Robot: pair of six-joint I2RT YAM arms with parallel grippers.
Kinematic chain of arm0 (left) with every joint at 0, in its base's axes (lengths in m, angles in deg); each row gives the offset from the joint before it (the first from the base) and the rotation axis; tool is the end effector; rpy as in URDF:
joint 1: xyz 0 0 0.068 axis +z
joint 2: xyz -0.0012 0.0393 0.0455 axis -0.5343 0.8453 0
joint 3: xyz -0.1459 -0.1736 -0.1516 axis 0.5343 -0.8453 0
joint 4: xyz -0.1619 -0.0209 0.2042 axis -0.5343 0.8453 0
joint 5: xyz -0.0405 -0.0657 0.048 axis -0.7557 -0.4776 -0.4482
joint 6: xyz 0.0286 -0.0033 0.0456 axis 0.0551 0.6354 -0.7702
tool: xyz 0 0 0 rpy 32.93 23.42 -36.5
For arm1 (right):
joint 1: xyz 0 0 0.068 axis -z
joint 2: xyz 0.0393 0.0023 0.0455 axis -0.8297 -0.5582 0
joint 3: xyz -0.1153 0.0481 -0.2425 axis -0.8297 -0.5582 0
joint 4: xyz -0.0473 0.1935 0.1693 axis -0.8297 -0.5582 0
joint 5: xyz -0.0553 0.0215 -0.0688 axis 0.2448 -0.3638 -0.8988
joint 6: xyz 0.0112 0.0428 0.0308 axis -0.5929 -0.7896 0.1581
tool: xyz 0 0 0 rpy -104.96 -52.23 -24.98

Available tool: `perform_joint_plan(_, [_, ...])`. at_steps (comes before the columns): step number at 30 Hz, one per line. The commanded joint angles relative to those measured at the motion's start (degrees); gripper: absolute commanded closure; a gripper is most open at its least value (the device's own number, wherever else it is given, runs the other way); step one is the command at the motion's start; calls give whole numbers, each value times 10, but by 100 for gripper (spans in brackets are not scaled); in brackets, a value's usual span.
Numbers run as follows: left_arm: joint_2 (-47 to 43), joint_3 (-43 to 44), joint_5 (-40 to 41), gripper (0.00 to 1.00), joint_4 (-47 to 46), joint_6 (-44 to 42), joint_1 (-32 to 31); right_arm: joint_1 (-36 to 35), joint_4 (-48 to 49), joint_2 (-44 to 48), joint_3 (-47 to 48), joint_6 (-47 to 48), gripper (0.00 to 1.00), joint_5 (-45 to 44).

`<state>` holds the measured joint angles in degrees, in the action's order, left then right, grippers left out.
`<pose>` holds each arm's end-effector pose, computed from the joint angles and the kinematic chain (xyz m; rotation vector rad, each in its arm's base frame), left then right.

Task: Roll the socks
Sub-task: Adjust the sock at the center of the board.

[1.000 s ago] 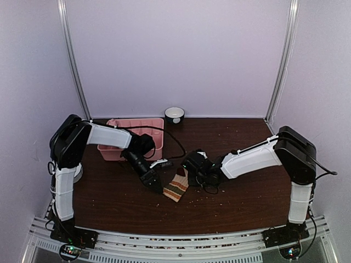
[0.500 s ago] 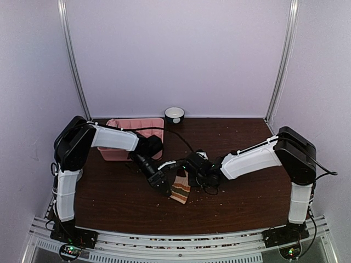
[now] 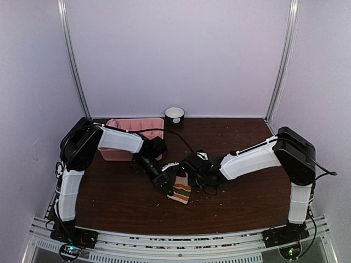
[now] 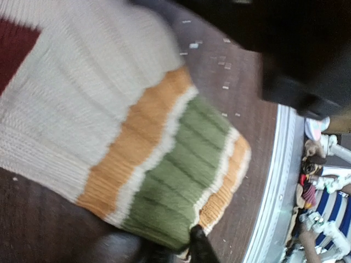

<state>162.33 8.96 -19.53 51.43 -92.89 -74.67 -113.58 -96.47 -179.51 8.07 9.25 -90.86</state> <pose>0.2821 -0.2943 0.1105 -1.1900 -2.3906 1.2081 0.2168 0.3156 0.1229 0.0020 2.5452 0.2346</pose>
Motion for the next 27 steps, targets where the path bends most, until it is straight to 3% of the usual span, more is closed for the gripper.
perform_joint_plan(1, [28,29,35,96,-2,20,-3,-4,-53,2,-30,3,100,12])
perform_joint_plan(6, [6,38,2,100,30,9,-1,-4,1,67,-61,37,100,4])
perform_joint_plan(7, [-3,37,-15,100,35,10,0,-4,14,84,-69,46,96,0])
perform_joint_plan(9, [-19,36,-65,100,44,19,7,-4,51,122,-91,70,78,-2])
perform_joint_plan(11, [-30,37,-116,100,47,35,13,-3,101,172,-132,85,47,8])
perform_joint_plan(14, [-37,50,-161,100,54,54,17,-3,163,240,-191,90,32,21])
perform_joint_plan(17, [-37,63,-192,100,55,79,19,-3,252,303,-269,95,29,73])
perform_joint_plan(20, [-38,72,-219,100,50,100,19,-2,357,343,-341,82,27,180])
perform_joint_plan(23, [-38,73,-226,100,27,126,22,-7,461,347,-386,60,26,276])
perform_joint_plan(27, [-34,69,-233,100,12,144,23,-25,494,317,-388,54,26,327])
